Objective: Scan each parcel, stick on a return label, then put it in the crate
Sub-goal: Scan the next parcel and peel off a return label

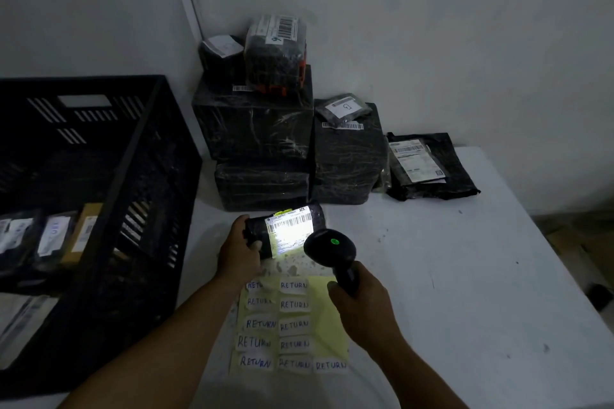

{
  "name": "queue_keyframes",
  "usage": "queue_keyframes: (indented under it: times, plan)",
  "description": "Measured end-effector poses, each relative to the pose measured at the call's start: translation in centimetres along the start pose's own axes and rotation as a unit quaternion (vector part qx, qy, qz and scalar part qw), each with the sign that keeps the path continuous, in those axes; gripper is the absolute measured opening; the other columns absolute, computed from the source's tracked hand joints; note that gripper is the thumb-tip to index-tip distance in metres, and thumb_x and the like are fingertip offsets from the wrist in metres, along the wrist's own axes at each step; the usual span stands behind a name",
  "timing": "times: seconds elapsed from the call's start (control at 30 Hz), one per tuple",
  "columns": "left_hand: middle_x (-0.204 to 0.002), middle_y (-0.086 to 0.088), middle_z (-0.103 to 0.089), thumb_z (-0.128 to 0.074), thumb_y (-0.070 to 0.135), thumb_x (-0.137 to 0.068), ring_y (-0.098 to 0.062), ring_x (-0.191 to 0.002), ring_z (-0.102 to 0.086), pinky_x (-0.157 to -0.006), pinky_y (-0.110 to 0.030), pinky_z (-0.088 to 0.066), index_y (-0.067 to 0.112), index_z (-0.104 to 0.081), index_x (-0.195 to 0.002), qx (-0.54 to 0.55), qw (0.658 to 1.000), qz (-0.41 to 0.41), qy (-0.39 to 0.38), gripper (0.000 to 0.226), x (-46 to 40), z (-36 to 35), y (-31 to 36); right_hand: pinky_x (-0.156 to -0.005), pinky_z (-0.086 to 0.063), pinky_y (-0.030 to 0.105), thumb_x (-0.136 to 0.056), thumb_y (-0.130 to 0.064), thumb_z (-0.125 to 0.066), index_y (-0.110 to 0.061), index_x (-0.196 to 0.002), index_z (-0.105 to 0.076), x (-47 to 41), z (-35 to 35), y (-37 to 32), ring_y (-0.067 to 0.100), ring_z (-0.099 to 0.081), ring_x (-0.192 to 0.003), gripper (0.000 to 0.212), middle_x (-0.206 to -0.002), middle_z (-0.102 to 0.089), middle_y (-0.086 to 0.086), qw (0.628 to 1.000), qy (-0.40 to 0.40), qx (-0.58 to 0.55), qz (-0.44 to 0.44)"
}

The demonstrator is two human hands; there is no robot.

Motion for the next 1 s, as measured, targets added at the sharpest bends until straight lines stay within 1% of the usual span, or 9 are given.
queue_keyframes:
  times: [0.23,0.3,0.37,0.53,0.63,0.7,0.77,0.87,1.0]
  plan:
    - [-0.129,-0.003,-0.057,-0.06,0.0,-0.093,-0.02,-0.108,-0.056,-0.082,-0.031,-0.047,0.032,-0.041,-0.136,-0.009,1.0,-0.016,0.005,0.058,0.2,0.1,0.0,-0.055,-0.042,0.023,-0.09,-0.021,-0.066,-0.026,-0.088,-0.056,0.0,0.0,0.0,0.007,-0.05,-0.056,0.011,-0.069,-0.059,-0.005,1.0,0.003,-0.004,0.01]
    - [-0.124,0.0,-0.057,-0.06,-0.001,-0.092,-0.019,-0.103,-0.057,-0.069,-0.02,-0.05,0.033,-0.042,-0.134,-0.01,1.0,-0.016,0.004,0.057,0.2,0.1,0.0,-0.054,-0.042,0.023,-0.089,-0.021,-0.066,-0.027,-0.086,-0.055,0.0,0.1,0.0,0.005,-0.049,-0.055,0.012,-0.067,-0.058,-0.004,1.0,0.004,-0.008,0.01]
    - [-0.119,0.001,-0.057,-0.06,-0.002,-0.092,-0.018,-0.099,-0.058,-0.054,-0.012,-0.045,0.034,-0.043,-0.132,-0.007,1.0,-0.013,0.003,0.057,0.3,0.1,0.1,-0.055,-0.042,0.023,-0.088,-0.021,-0.065,-0.028,-0.084,-0.054,0.0,0.1,0.0,0.005,-0.051,-0.056,0.014,-0.067,-0.059,-0.004,1.0,0.005,-0.01,0.008]
    - [-0.117,0.002,-0.056,-0.061,0.0,-0.091,-0.021,-0.101,-0.059,-0.059,-0.016,-0.045,0.04,-0.043,-0.128,-0.01,1.0,-0.017,0.005,0.058,0.5,0.1,0.2,-0.059,-0.042,0.018,-0.09,-0.024,-0.065,-0.031,-0.089,-0.054,-0.1,0.0,0.2,0.006,-0.056,-0.062,0.013,-0.072,-0.061,-0.007,1.0,0.003,-0.005,0.01]
    - [-0.115,0.001,-0.056,-0.062,0.001,-0.091,-0.022,-0.103,-0.058,-0.077,-0.03,-0.05,0.039,-0.043,-0.127,-0.009,1.0,-0.021,0.005,0.056,0.6,0.1,0.4,-0.059,-0.042,0.019,-0.091,-0.025,-0.065,-0.031,-0.091,-0.055,-0.3,-0.2,0.6,0.006,-0.056,-0.062,0.012,-0.073,-0.061,-0.007,1.0,0.002,-0.005,0.011]
    - [-0.115,0.002,-0.055,-0.062,0.002,-0.092,-0.021,-0.104,-0.056,-0.082,-0.033,-0.047,0.036,-0.044,-0.13,-0.01,1.0,-0.02,0.001,0.055,0.7,0.1,0.4,-0.057,-0.045,0.022,-0.091,-0.024,-0.065,-0.031,-0.091,-0.055,-0.5,-0.3,1.0,0.006,-0.055,-0.059,0.013,-0.073,-0.062,-0.007,1.0,0.009,-0.009,0.013]
    - [-0.117,0.003,-0.053,-0.062,0.002,-0.093,-0.017,-0.105,-0.053,-0.082,-0.031,-0.046,0.032,-0.043,-0.138,-0.009,1.0,-0.02,-0.003,0.057,0.8,0.0,0.4,-0.054,-0.045,0.019,-0.09,-0.024,-0.066,-0.031,-0.096,-0.054,-0.8,0.0,1.4,0.004,-0.058,-0.059,0.015,-0.075,-0.063,-0.009,0.999,0.031,-0.011,0.013]
    - [-0.12,0.004,-0.052,-0.061,0.005,-0.094,-0.017,-0.107,-0.055,-0.091,-0.037,-0.051,0.028,-0.038,-0.143,0.013,1.0,-0.006,-0.005,0.059,1.2,-0.2,0.1,-0.049,-0.039,0.018,-0.088,-0.035,-0.069,-0.039,-0.114,-0.044,-1.7,1.0,2.7,0.0,-0.058,-0.061,0.035,-0.078,-0.06,-0.018,0.996,0.09,0.01,-0.013]
    - [-0.122,0.001,-0.056,-0.061,0.01,-0.095,-0.018,-0.102,-0.056,-0.089,-0.039,-0.053,0.026,-0.042,-0.133,0.02,0.999,0.024,0.018,0.046,1.2,-0.1,-0.5,-0.051,-0.04,0.027,-0.092,-0.037,-0.062,-0.027,-0.115,-0.044,-3.6,2.8,6.1,0.015,-0.061,-0.062,0.031,-0.074,-0.062,-0.005,0.985,0.147,0.045,-0.073]
Point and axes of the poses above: each hand's wrist, its own x-axis away from the middle knuckle, its own z-axis out of the back of the hand, y = z × x, the point moved 4 cm from there along -x, towards the middle knuckle
